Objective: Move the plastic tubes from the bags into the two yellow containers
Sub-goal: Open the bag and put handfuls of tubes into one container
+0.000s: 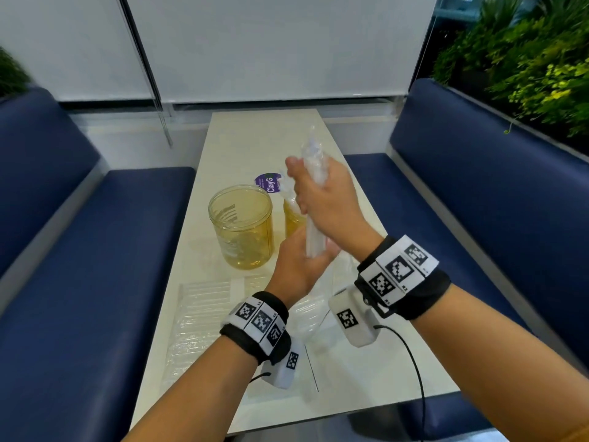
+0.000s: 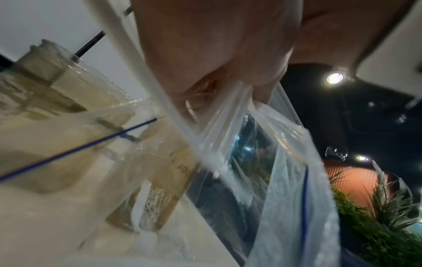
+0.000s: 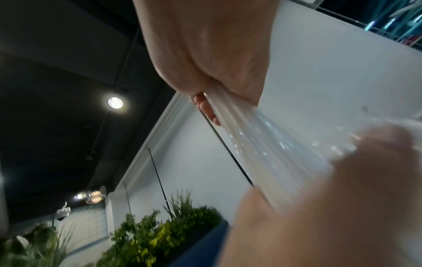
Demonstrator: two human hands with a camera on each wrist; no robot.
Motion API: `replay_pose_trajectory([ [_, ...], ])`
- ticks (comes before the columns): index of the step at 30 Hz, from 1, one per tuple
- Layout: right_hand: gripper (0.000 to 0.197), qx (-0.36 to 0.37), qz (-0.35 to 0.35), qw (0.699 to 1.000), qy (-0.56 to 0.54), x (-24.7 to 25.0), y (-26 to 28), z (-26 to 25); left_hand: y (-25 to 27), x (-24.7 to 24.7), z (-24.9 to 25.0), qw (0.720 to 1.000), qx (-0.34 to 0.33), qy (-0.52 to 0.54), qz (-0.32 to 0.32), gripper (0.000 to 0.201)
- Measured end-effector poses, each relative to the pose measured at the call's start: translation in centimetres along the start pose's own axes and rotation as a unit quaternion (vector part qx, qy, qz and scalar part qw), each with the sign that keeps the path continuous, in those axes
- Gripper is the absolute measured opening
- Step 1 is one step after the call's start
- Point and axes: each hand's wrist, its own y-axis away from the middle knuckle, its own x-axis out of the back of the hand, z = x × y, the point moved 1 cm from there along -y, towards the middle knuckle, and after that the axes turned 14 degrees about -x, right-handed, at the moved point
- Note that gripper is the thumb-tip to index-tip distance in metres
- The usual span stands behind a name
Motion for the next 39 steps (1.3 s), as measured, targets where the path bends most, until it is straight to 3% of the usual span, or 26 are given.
replay_pose_trajectory([
  [8,0.024,0.131,0.054,0.979,-0.146,4.4,-5.6,-8.8,1.6,1.0,-1.9,0.999,0.027,-0.037,-0.006,0.024],
  [13,0.022,0.166,0.118,0.965,-0.166,4.8,-10.4,-8.2,1.9,1.4,-1.5,0.998,0.024,-0.053,-0.001,0.027],
  [19,0.025,0.050,0.088,0.993,-0.057,2.4,-14.5,0.1,2.2,2.3,-0.4,0.998,0.013,-0.061,-0.005,0.028],
  [23,0.041,-0.021,0.064,0.997,0.027,1.2,-14.7,5.8,2.3,2.7,-0.5,0.997,0.009,-0.070,-0.007,0.027],
  [27,0.036,-0.086,0.051,0.990,0.104,1.0,-14.6,9.4,2.2,2.8,-0.4,0.997,0.000,-0.073,-0.014,0.024],
  [29,0.023,-0.088,0.059,0.985,0.134,1.1,-14.5,9.6,2.1,2.9,-0.4,0.997,0.001,-0.072,-0.015,0.024],
  [30,0.022,-0.071,0.065,0.983,0.153,1.1,-14.4,9.4,2.1,2.9,-0.4,0.997,0.004,-0.070,-0.015,0.024],
  [33,0.076,0.014,0.098,0.986,0.136,1.3,-14.2,7.7,1.9,3.0,-0.3,0.998,0.008,-0.067,-0.013,0.025],
  [34,0.084,0.046,0.107,0.986,0.121,1.4,-14.3,7.3,1.8,3.0,-0.2,0.998,0.006,-0.066,-0.014,0.025],
  [36,0.079,0.115,0.117,0.973,0.165,1.6,-14.7,6.7,1.8,3.1,-0.1,0.998,0.004,-0.065,-0.016,0.025],
  [39,0.042,0.149,0.086,0.928,0.331,1.6,-14.6,6.9,1.7,3.3,-0.2,0.997,0.002,-0.070,-0.020,0.025],
])
